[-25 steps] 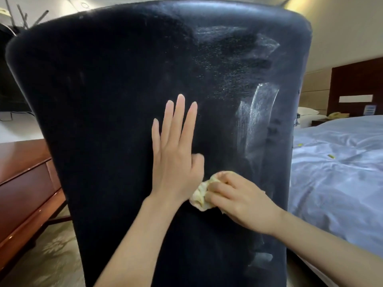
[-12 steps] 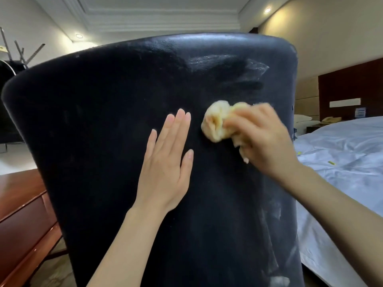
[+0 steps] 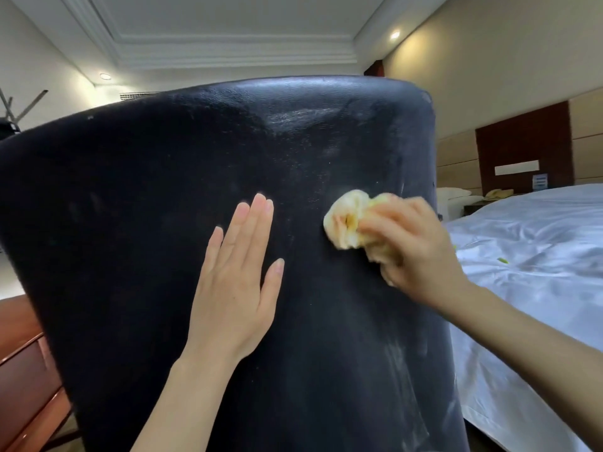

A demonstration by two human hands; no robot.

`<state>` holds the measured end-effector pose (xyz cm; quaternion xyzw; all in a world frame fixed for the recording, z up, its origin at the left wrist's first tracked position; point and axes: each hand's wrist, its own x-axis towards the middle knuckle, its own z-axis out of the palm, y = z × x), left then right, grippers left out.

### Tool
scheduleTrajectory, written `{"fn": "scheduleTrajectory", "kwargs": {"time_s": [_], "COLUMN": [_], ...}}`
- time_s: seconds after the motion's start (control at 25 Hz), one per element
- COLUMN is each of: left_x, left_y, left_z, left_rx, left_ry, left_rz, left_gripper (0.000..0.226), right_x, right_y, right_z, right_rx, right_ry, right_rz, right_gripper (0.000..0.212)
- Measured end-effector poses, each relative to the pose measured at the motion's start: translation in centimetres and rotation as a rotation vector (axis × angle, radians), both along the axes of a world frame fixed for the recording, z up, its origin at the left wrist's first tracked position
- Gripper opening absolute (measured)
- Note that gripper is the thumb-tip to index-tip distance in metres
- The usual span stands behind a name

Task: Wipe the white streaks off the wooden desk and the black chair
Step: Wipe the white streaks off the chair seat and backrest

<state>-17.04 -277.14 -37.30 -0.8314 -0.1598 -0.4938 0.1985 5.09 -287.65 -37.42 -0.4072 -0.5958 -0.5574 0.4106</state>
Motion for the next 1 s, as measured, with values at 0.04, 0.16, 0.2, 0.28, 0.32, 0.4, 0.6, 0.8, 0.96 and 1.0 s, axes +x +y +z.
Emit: {"fn": "scheduleTrajectory", "kwargs": {"time_s": [0.04, 0.16, 0.2, 0.28, 0.32, 0.4, 0.6, 0.8, 0.96, 1.0], "left_x": [0.1, 0.9, 1.3, 2.3, 3.0, 4.3, 6.8, 7.4, 7.3, 7.3], "left_y": [-0.2, -0.9, -1.3, -2.0, -2.4, -2.9, -2.8, -2.5, -2.2, -2.1], "left_z": [-0.1, -0.4, -0.5, -0.3, 0.0, 0.9, 2.3, 2.5, 2.4, 2.4], "left_rx": [0.002, 0.028, 0.047, 0.084, 0.109, 0.152, 0.177, 0.209, 0.224, 0.227], "left_ry": [-0.014, -0.094, -0.126, -0.154, -0.146, -0.109, -0.079, -0.086, -0.087, -0.088], "left_rz": [0.001, 0.035, 0.058, 0.111, 0.138, 0.181, 0.273, 0.325, 0.309, 0.305], "left_gripper": [0.061, 0.059, 0.058, 0.058, 0.059, 0.062, 0.064, 0.065, 0.065, 0.065], "right_x": [0.5, 1.6, 1.8, 2.5, 2.8, 3.4, 4.4, 5.6, 6.1, 5.9], "right_y": [-0.3, -1.2, -1.6, -2.5, -2.9, -3.2, -3.3, -3.1, -3.3, -3.3], "right_z": [-1.0, -4.0, -5.2, -8.0, -9.5, -11.9, -8.0, 1.8, 7.4, 8.2], "right_rx": [-0.081, -0.284, -0.346, -0.484, -0.53, -0.56, -0.408, -0.141, 0.112, 0.128], "right_ry": [-0.056, -0.19, -0.228, -0.349, -0.437, -0.63, -0.633, -0.298, 0.071, 0.168], "right_rz": [-0.004, -0.019, -0.017, -0.043, -0.087, -0.195, -0.211, -0.182, -0.176, -0.115], "right_gripper": [0.026, 0.023, 0.023, 0.017, 0.017, 0.016, 0.022, 0.019, 0.034, 0.037]}}
